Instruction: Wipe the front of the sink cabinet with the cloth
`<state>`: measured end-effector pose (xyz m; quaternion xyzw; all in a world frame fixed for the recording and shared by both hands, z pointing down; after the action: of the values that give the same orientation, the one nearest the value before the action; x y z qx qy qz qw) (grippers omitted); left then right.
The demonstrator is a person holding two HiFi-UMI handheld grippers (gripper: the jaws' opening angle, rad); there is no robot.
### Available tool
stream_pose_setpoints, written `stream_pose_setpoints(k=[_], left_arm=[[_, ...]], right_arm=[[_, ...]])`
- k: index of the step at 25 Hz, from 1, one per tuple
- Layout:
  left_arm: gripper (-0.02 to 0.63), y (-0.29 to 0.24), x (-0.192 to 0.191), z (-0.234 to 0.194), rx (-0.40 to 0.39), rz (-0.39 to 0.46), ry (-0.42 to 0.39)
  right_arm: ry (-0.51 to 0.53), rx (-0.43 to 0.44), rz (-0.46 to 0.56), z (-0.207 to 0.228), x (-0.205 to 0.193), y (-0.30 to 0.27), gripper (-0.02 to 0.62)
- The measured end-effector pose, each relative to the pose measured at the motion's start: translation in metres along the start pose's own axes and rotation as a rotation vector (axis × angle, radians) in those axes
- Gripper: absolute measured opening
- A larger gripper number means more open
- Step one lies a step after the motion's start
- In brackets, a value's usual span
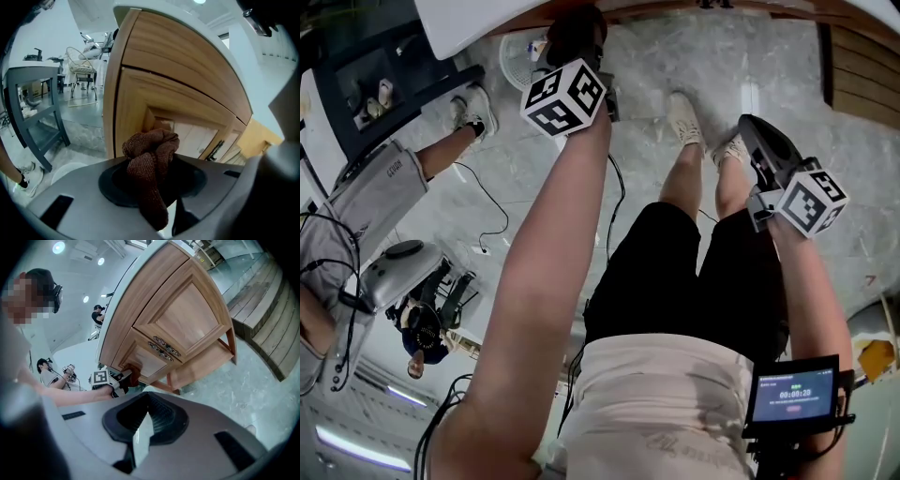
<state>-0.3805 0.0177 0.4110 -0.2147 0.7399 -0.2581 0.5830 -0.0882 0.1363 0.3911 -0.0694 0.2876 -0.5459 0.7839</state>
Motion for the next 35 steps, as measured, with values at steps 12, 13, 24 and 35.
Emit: stream_pose_setpoints(k=[12,13,24,35], left_arm=[[0.167,-0.013,-0.007,0.03,-0.052,-0.036,-0.028],[0.169,-0.015,-0.007,0.037,-0.068,-0.039,-0.039],[0.169,-0.027,-0.009,0.108,-0.228,-0.058,-0.181],[0.169,-0.019,-0.014,0.144,-0.315,-0.068,-0.264]], right_arm=[[-0.027,-0.017,0.047,0.005,0.002,0.008,0.012],[-0.03,-0.02,0.047,0.006,0.002,0.009,0.012],[-0.039,-0.036,0.044,0.01,-0.001,0.011,0.012],[-0.039,-0.033,0.035,0.011,-0.003,0.01,0.012]])
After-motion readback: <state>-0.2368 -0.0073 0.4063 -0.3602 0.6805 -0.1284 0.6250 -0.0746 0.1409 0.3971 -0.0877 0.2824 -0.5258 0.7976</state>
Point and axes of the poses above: the fingertips, and each gripper's own axes: y backward along the fingers, z to its right, x out of its top, the point moved 3 cm from there along y, backward along the fingers, and after that the axes turned 5 degrees about x, right-handed, at the moved point
